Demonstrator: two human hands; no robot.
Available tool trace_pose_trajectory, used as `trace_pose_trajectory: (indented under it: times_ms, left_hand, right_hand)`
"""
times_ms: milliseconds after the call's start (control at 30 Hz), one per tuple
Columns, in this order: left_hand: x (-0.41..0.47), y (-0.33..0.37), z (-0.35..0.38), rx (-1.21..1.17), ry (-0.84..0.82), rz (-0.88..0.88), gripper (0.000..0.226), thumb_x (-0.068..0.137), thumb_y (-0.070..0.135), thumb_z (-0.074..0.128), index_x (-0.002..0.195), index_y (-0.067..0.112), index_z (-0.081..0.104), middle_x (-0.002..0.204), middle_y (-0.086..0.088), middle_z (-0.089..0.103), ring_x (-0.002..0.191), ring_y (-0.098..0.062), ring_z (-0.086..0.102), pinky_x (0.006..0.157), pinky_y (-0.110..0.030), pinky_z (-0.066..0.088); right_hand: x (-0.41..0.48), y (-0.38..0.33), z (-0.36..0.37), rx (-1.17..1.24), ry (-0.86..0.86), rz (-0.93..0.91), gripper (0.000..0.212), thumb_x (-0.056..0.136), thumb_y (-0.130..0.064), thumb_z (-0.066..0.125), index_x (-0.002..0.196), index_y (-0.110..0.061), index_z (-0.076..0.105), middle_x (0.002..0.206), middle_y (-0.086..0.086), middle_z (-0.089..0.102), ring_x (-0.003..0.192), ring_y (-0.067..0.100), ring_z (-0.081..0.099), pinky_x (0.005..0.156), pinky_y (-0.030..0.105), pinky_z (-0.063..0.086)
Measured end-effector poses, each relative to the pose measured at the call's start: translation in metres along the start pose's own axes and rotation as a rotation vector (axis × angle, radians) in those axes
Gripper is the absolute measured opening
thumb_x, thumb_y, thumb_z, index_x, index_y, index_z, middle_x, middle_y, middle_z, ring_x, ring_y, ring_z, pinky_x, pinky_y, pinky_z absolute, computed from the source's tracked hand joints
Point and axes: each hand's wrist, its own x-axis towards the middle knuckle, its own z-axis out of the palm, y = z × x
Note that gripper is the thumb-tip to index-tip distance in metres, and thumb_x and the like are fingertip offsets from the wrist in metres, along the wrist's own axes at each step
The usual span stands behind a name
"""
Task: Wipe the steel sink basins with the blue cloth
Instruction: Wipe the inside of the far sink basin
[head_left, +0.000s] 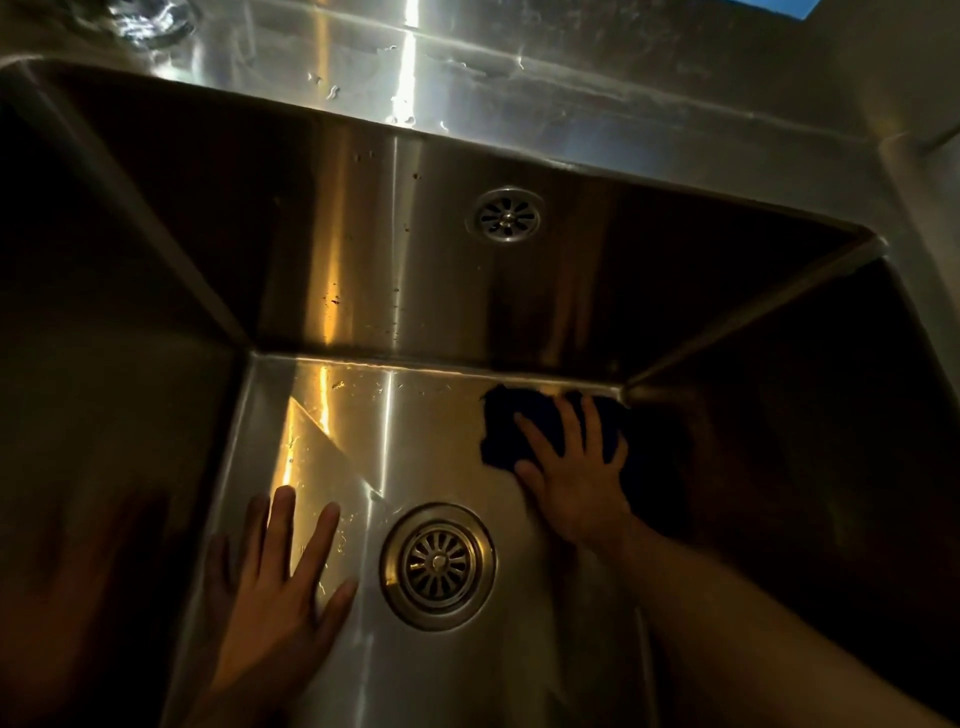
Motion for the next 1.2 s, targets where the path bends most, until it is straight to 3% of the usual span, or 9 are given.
trace_pose_trajectory:
  times_ms: [167, 267, 367, 533, 667, 767, 900, 1000, 1200]
  left_hand:
    - [-0.001, -0.001, 0.000, 0.020, 0.006, 0.003, 0.072, 0.084, 0.071, 0.018, 0.148, 0.038, 0.021, 0.162, -0.007, 0.005, 0.148, -0.030, 0.002, 0.112, -0.064, 0.013]
    - [0.000, 0.001, -0.001, 0.004, 0.012, 0.011, 0.072, 0.085, 0.071, 0.017, 0.148, 0.038, 0.021, 0.162, -0.007, 0.004, 0.149, -0.030, 0.001, 0.111, -0.065, 0.014]
    - [0.000, 0.002, -0.002, -0.049, 0.019, 0.014, 0.072, 0.085, 0.072, 0.016, 0.148, 0.038, 0.022, 0.162, -0.005, 0.002, 0.149, -0.029, -0.001, 0.110, -0.067, 0.015]
    - [0.000, 0.004, -0.006, -0.074, 0.004, 0.009, 0.073, 0.084, 0.072, 0.014, 0.147, 0.036, 0.025, 0.161, -0.008, 0.004, 0.149, -0.029, -0.003, 0.108, -0.068, 0.020]
    - [-0.001, 0.004, -0.006, -0.059, 0.002, 0.007, 0.073, 0.084, 0.072, 0.013, 0.148, 0.037, 0.023, 0.162, -0.007, 0.002, 0.149, -0.028, -0.004, 0.109, -0.068, 0.016]
    - [-0.002, 0.004, -0.006, -0.048, 0.002, -0.002, 0.073, 0.084, 0.071, 0.013, 0.148, 0.036, 0.024, 0.162, -0.006, 0.002, 0.149, -0.027, -0.004, 0.111, -0.066, 0.012]
    - [-0.001, 0.005, -0.009, -0.071, -0.002, 0.005, 0.075, 0.084, 0.072, 0.012, 0.147, 0.034, 0.027, 0.161, -0.008, 0.004, 0.149, -0.028, -0.004, 0.111, -0.067, 0.012]
    - [-0.001, 0.005, -0.009, -0.062, -0.004, 0.010, 0.075, 0.084, 0.072, 0.012, 0.147, 0.033, 0.028, 0.161, -0.009, 0.006, 0.149, -0.029, -0.002, 0.111, -0.066, 0.011]
    - [-0.002, 0.004, -0.009, -0.044, -0.008, 0.014, 0.075, 0.085, 0.071, 0.013, 0.145, 0.031, 0.033, 0.161, -0.011, 0.010, 0.148, -0.032, 0.003, 0.111, -0.062, 0.008]
  right_hand:
    - [0.041, -0.001, -0.003, -0.030, 0.093, 0.075, 0.052, 0.095, -0.059, 0.021, 0.143, -0.040, 0.026, 0.153, 0.012, 0.022, 0.139, 0.033, 0.006, 0.104, 0.070, 0.013]
    - [0.037, 0.000, -0.004, -0.028, 0.102, 0.059, 0.055, 0.092, -0.061, 0.018, 0.142, -0.040, 0.026, 0.152, 0.012, 0.025, 0.139, 0.034, 0.008, 0.103, 0.070, 0.014]
    - [0.030, 0.003, -0.007, -0.028, 0.065, 0.014, 0.062, 0.088, -0.067, 0.008, 0.145, -0.044, 0.014, 0.158, 0.008, 0.012, 0.143, 0.030, -0.005, 0.107, 0.068, 0.005]
    - [-0.014, -0.001, -0.003, -0.022, -0.062, -0.075, 0.072, 0.080, -0.079, -0.002, 0.145, -0.048, -0.010, 0.157, -0.003, -0.029, 0.136, 0.022, -0.040, 0.106, 0.060, -0.020]
    - [-0.077, -0.008, 0.002, -0.040, -0.167, -0.178, 0.069, 0.086, -0.076, 0.006, 0.142, -0.048, -0.023, 0.152, 0.002, -0.039, 0.135, 0.026, -0.042, 0.104, 0.060, -0.027]
    - [-0.138, -0.014, 0.012, -0.118, -0.129, -0.315, 0.069, 0.091, -0.070, 0.015, 0.151, -0.038, 0.001, 0.161, 0.013, -0.006, 0.145, 0.034, -0.011, 0.107, 0.065, -0.002]
    - [-0.206, -0.007, 0.029, -0.217, -0.057, -0.534, 0.060, 0.093, -0.066, 0.025, 0.146, -0.038, 0.029, 0.153, 0.011, 0.029, 0.140, 0.036, 0.020, 0.096, 0.061, 0.032]
    - [-0.227, 0.000, 0.034, -0.308, -0.041, -0.623, 0.048, 0.099, -0.054, 0.034, 0.146, -0.043, 0.029, 0.152, 0.006, 0.031, 0.139, 0.034, 0.024, 0.090, 0.064, 0.047]
    - [-0.222, -0.002, 0.027, -0.347, -0.045, -0.615, 0.047, 0.100, -0.054, 0.028, 0.146, -0.047, 0.026, 0.153, 0.001, 0.032, 0.140, 0.032, 0.023, 0.085, 0.062, 0.049]
